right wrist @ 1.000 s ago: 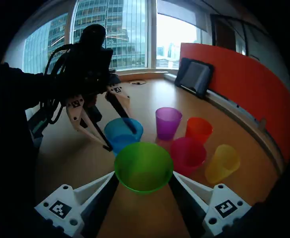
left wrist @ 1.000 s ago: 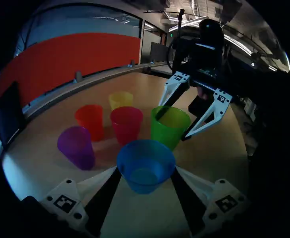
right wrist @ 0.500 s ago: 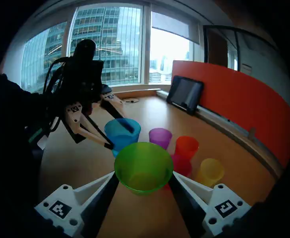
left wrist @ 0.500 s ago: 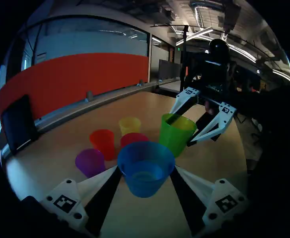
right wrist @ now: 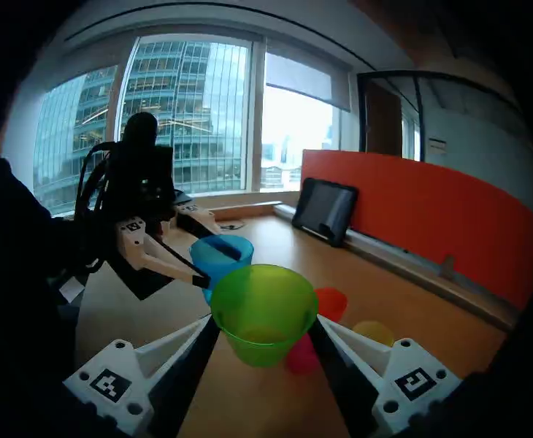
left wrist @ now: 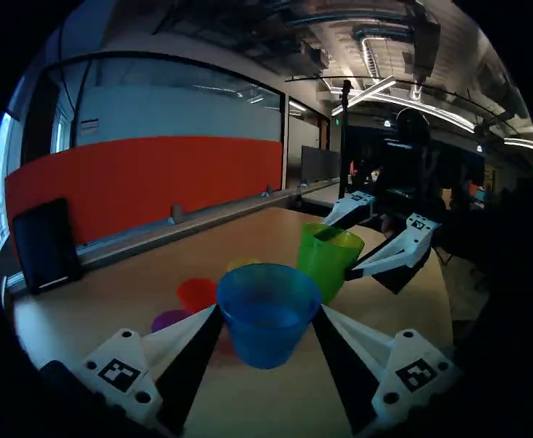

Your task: Pour water

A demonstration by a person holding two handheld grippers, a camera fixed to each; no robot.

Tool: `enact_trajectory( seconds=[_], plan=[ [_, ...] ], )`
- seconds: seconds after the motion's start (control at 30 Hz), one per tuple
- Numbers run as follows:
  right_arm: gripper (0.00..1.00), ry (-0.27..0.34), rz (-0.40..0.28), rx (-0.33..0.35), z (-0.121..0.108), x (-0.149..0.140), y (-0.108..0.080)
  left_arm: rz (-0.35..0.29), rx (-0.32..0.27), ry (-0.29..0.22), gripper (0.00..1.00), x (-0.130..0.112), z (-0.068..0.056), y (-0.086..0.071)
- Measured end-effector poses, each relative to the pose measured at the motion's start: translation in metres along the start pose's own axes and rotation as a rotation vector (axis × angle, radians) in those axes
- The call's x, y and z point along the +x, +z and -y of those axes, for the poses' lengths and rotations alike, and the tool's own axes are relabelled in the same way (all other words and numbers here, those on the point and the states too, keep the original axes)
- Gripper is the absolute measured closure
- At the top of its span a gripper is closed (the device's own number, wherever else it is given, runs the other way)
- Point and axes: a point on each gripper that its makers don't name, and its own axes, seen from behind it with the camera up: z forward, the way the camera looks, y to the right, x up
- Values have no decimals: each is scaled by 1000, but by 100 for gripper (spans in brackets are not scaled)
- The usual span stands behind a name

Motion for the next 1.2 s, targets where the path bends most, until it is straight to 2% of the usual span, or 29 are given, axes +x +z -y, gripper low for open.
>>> enact_trajectory(
  seconds=[0.37, 0.57, 0.77, 1.0, 1.2],
  plan=[
    [10, -4, -93, -37, -6, 35, -10, -71, 15, 21, 15, 28, -3, -6],
    [11, -11, -111, -48, -9, 45, -13, -93, 17, 30, 15, 37, -6, -7],
    [11, -12, -119, -54, -10, 48, -13, -104, 32, 47, 15, 44, -2, -9],
    [11, -13, -122, -57, -10, 49, -11, -118, 60, 97, 15, 59, 7, -15],
    [11, -12, -127, -48, -7, 49, -9, -121, 93, 166, 15, 74, 16, -18]
  ],
)
